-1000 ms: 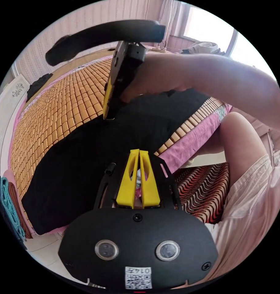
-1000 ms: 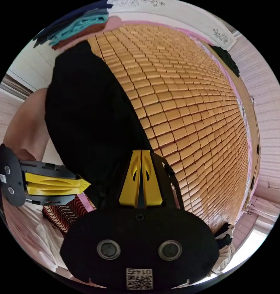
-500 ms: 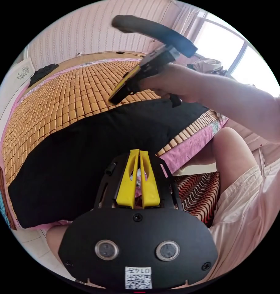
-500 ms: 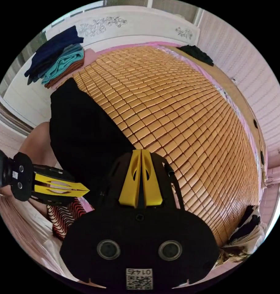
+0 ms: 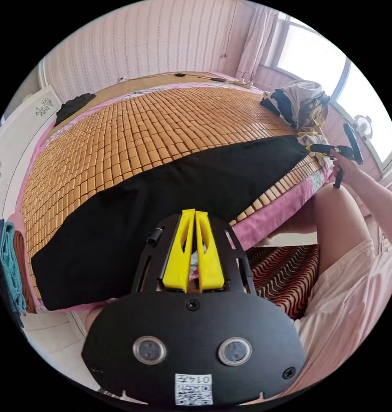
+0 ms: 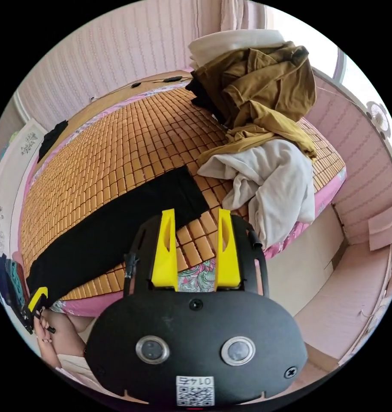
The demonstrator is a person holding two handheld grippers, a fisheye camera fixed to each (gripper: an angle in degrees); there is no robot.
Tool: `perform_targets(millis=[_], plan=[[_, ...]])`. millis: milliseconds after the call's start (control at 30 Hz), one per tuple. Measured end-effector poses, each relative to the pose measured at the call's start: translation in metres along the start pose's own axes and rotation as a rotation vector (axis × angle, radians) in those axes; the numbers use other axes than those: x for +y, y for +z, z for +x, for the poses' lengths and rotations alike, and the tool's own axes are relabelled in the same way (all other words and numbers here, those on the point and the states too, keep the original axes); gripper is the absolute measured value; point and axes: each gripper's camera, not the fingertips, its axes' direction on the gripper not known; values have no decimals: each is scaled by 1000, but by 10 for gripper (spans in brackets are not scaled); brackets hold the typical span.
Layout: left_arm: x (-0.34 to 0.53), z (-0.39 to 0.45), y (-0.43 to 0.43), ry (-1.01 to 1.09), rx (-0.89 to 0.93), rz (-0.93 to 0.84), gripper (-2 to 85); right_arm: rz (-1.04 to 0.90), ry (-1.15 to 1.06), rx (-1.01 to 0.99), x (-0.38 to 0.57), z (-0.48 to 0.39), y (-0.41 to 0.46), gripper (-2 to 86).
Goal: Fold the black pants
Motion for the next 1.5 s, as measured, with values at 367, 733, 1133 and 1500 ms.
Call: perform_targets(millis=[367, 733, 1133, 1500], plan=[[-2, -38, 11, -143, 9, -124, -10, -33, -120, -99, -9, 23, -4, 33], [-45, 8, 32, 23, 390, -54, -10, 440, -277, -383, -30, 68, -200, 29], [3, -79, -29, -176, 285, -58, -10, -142, -1141, -634, 217, -198, -85, 101], [5, -130, -56, -318, 295, 24, -10, -129, -1299, -553, 294, -245, -27, 77]])
